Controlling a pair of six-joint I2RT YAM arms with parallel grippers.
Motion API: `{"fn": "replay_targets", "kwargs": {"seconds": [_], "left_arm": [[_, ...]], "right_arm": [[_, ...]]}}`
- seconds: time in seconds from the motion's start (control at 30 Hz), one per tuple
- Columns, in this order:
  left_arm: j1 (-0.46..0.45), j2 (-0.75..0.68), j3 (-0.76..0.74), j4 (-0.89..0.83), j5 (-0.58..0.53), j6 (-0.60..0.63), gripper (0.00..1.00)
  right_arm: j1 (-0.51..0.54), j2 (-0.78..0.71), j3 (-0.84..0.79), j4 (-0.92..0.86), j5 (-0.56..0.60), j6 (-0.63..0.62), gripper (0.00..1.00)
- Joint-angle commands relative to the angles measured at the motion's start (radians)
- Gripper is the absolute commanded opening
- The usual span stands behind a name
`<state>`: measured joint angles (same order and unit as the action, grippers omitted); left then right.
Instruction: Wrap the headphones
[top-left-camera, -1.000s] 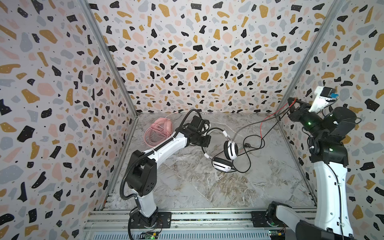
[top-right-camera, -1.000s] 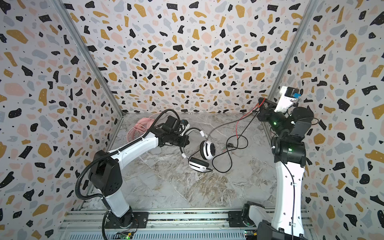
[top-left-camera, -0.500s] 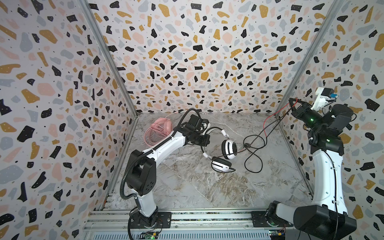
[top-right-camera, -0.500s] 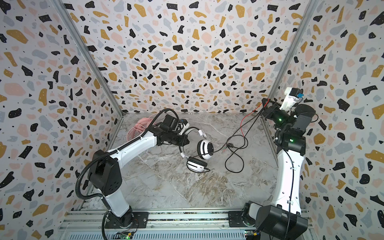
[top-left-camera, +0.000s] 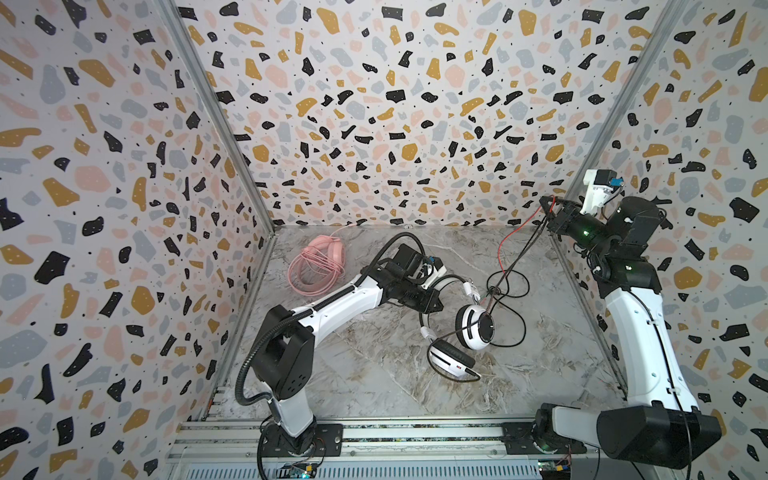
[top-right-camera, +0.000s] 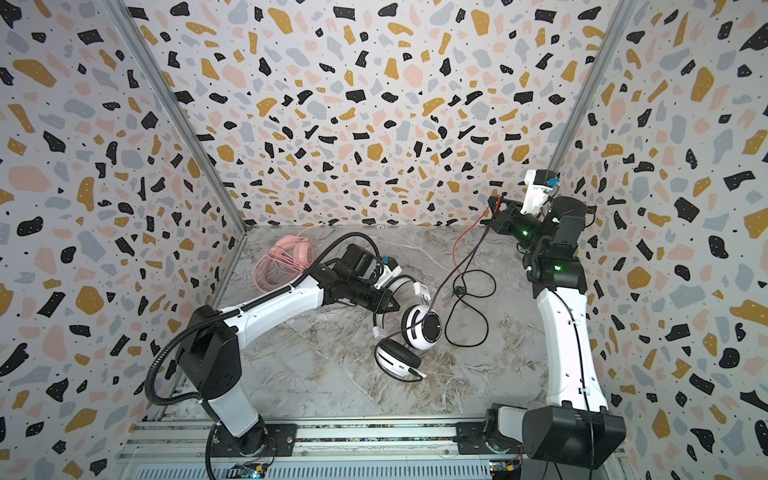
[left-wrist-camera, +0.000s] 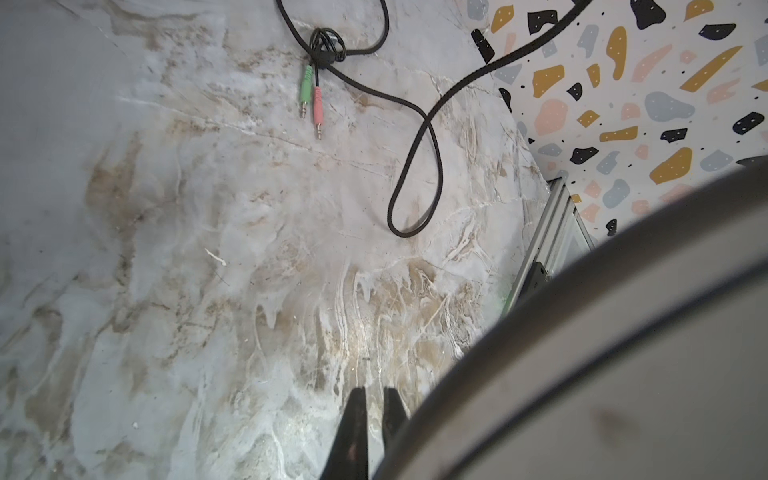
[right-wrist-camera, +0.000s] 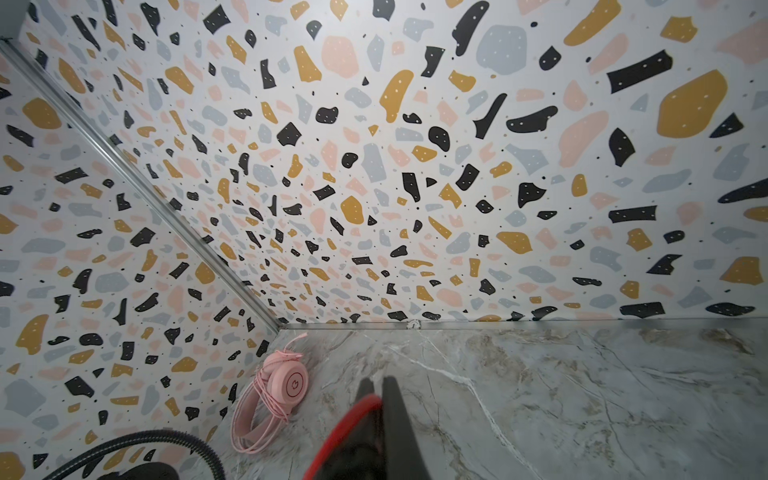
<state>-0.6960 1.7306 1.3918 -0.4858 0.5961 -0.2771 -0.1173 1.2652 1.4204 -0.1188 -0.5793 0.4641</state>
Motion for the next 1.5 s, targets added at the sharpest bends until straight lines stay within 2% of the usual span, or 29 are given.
{"fn": "replay_targets", "kwargs": {"seconds": [0.0, 0.07, 0.27, 0.43, 0.5, 0.6, 0.67, 0.8, 1.07, 1.3, 1.47], "left_arm": [[0.003, -0.064, -0.01, 0.066, 0.14, -0.039, 0.0], [-0.002, -0.079, -0.025, 0.064, 0.172, -0.04, 0.0], [-0.002, -0.146, -0.04, 0.085, 0.176, -0.069, 0.0], [0.015, -0.16, -0.004, 0.055, 0.086, -0.07, 0.0], [0.053, -0.169, -0.005, 0.048, 0.071, -0.085, 0.0], [0.145, -0.2, -0.071, 0.127, 0.091, -0.163, 0.0], [0.185, -0.217, -0.092, 0.126, 0.056, -0.163, 0.0], [0.2, -0.223, -0.072, 0.003, -0.061, -0.078, 0.0], [0.201, -0.249, -0.086, 0.001, -0.069, -0.077, 0.0], [0.2, -0.251, -0.129, 0.01, -0.081, -0.1, 0.0], [0.197, -0.247, -0.199, 0.055, -0.077, -0.122, 0.0]], "right_arm": [[0.013, 0.031, -0.012, -0.029, 0.057, -0.058, 0.0], [0.012, 0.058, -0.02, -0.045, 0.074, -0.08, 0.0], [0.023, 0.044, -0.132, -0.001, 0.101, -0.083, 0.0], [0.024, -0.035, -0.219, 0.005, 0.137, -0.101, 0.0], [0.004, -0.069, -0.259, 0.004, 0.139, -0.107, 0.0], [-0.052, -0.121, -0.329, 0.039, 0.099, -0.079, 0.0], [-0.081, -0.146, -0.36, 0.068, 0.08, -0.059, 0.0], [-0.09, -0.158, -0.353, 0.08, 0.071, -0.045, 0.0], [-0.101, -0.162, -0.358, 0.13, 0.052, -0.004, 0.0], [-0.122, -0.223, -0.38, 0.302, 0.003, 0.107, 0.0], [-0.107, -0.198, -0.329, 0.426, -0.047, 0.181, 0.0]]}}
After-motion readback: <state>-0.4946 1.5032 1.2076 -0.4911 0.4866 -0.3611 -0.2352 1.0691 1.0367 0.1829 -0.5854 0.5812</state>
